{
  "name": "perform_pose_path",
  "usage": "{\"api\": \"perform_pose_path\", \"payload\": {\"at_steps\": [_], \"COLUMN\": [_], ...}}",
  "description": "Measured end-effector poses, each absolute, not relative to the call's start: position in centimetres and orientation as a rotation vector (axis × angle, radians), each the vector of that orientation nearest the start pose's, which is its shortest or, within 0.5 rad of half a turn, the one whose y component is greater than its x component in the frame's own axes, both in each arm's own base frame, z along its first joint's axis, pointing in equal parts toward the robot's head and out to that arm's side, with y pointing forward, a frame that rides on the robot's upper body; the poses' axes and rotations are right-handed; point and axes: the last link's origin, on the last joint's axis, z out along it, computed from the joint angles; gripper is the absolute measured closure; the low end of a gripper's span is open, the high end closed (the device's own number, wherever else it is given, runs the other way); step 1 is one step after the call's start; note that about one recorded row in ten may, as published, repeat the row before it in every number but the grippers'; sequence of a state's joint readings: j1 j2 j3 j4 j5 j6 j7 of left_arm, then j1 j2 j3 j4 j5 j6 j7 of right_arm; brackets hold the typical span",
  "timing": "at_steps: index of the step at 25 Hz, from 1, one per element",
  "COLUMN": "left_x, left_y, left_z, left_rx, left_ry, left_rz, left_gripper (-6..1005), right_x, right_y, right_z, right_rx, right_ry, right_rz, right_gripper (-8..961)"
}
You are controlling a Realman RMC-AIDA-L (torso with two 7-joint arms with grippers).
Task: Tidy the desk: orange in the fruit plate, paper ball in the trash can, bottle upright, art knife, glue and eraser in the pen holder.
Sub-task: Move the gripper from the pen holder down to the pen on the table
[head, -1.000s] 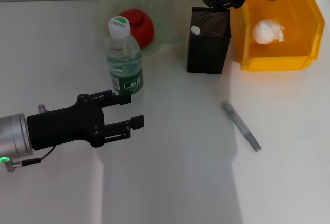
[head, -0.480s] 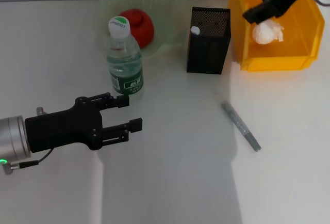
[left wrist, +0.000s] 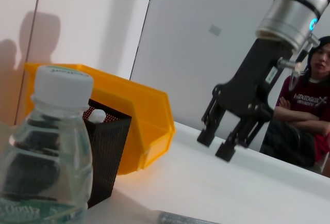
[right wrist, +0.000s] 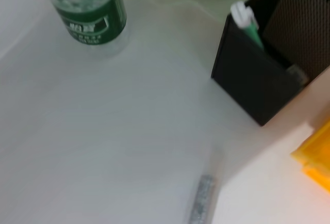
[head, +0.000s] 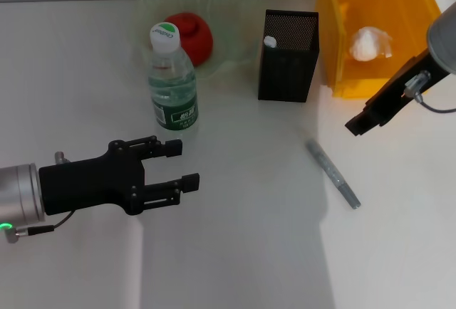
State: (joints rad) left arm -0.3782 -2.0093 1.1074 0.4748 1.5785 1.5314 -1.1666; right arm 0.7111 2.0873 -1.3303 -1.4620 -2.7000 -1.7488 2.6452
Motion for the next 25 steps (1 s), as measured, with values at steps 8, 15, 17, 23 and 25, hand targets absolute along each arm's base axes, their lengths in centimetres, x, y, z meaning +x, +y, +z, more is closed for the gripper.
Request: {"api": "perform_pose_path", "payload": {"at_steps": [8, 15, 17, 23, 25], "left_x": [-28.8, -28.9, -28.9, -28.8, -28.9], "left_y": [27.4, 27.3, 27.3, 26.9, 26.8], "left_z": [-2.8, -2.8, -2.8, -2.8, -2.8], "left_rx": [-2.761, -2.759, -2.759, -2.765, -2.765], "left_ry": [-0.594, -0.596, -0.596, -0.586, -0.584], "left_rz": [-0.838, -0.845, -0.845, -0.861, -0.861], "left_gripper": [285, 285, 285, 285, 285], "right_x": [17.0, 17.7, 17.9, 18.3, 18.4], "right_y": [35.8, 36.0, 36.0, 36.2, 36.3], "right_z": [-1.2, -3.3, -3.7, -4.6, -4.7], "right_rx": [-2.563, -2.558, -2.557, -2.551, -2.55], "right_ry": [1.031, 0.994, 0.983, 0.957, 0.956], "right_rz": [-0.591, -0.629, -0.634, -0.636, -0.634], "right_gripper": [452, 467, 483, 529, 544]}}
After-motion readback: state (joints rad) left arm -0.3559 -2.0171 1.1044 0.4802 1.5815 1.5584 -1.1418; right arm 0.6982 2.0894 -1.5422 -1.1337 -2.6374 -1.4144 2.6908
